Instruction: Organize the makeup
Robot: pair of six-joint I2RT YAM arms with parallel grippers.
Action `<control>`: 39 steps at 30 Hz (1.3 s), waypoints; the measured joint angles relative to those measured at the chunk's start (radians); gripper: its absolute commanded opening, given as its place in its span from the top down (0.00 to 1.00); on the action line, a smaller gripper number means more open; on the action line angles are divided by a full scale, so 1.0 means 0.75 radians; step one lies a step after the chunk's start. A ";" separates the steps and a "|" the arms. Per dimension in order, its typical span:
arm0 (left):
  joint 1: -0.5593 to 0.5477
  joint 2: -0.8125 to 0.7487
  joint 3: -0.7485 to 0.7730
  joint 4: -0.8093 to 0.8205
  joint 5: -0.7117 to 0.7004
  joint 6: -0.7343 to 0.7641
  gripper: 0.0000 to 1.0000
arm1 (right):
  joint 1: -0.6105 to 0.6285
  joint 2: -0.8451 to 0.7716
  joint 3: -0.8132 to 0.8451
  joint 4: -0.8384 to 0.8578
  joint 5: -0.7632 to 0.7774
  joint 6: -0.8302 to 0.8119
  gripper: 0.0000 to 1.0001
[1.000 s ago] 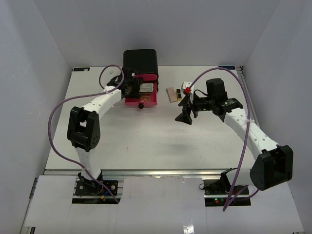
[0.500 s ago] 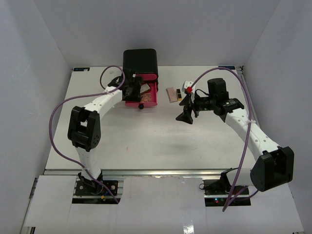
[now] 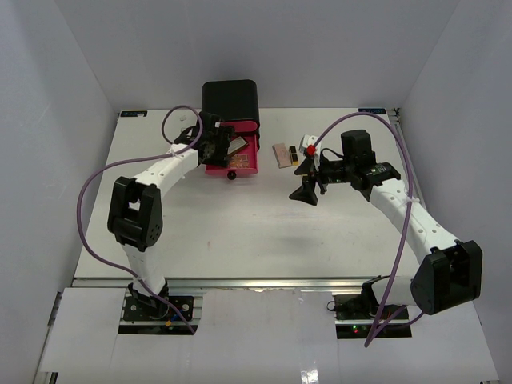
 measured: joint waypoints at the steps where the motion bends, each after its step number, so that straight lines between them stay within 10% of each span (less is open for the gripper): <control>1: 0.000 -0.019 -0.013 0.004 0.000 0.025 0.16 | 0.000 0.000 0.000 -0.001 -0.008 -0.013 0.12; 15: 0.061 -0.799 -0.655 0.431 0.162 0.882 0.03 | 0.067 -0.016 -0.043 -0.178 -0.157 -0.660 0.32; 21: 0.100 -1.179 -0.742 0.533 0.394 1.437 0.02 | 0.207 0.330 0.316 -0.287 -0.077 -0.883 0.40; 26: 0.096 -1.383 -0.811 0.514 0.419 1.747 0.02 | 0.303 0.674 0.719 -0.306 0.061 -0.878 0.74; 39: 0.096 -1.645 -1.121 0.383 0.212 2.054 0.02 | 0.428 1.280 1.343 -0.278 0.356 -0.675 0.80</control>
